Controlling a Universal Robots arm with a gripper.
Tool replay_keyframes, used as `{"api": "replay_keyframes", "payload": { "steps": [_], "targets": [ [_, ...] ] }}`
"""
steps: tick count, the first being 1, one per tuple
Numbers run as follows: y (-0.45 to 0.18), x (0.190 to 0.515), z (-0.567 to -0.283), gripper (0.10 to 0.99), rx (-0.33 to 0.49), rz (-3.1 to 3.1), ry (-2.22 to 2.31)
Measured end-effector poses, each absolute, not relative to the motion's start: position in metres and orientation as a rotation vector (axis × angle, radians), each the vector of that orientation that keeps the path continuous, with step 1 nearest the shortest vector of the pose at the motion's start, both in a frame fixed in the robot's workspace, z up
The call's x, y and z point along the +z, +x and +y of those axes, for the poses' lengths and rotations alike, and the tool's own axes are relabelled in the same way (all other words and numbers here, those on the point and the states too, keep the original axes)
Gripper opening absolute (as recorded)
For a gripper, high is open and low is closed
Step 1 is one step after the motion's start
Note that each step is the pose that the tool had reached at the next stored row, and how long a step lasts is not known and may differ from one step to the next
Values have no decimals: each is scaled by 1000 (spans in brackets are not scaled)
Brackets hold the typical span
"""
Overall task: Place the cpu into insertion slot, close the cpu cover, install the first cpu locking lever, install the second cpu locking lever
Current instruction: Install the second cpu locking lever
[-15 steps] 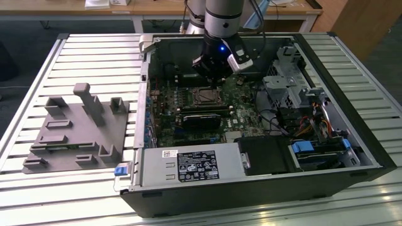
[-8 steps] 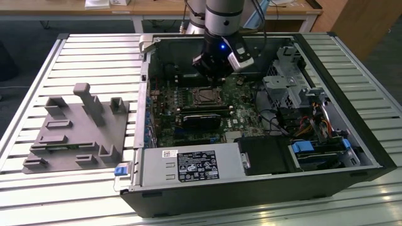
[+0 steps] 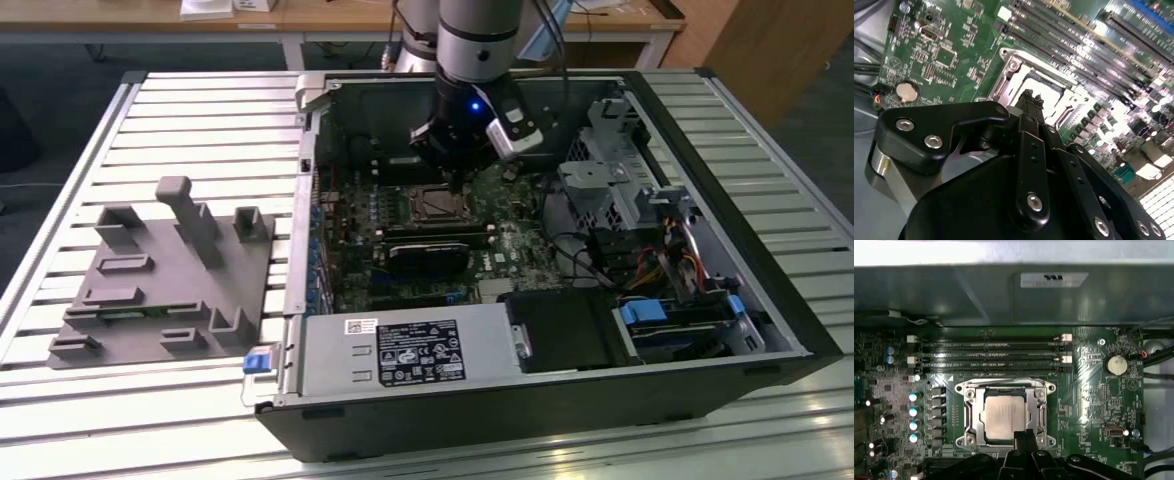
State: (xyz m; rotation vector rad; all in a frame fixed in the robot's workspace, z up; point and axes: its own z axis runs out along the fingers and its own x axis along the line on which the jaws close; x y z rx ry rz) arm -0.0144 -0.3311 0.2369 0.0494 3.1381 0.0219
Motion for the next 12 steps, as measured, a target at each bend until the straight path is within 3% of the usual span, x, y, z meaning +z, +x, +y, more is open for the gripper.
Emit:
{"api": "replay_keyframes", "payload": {
  "steps": [12],
  "targets": [
    [-12,237,-337,106,36,3164,50]
  ]
}}
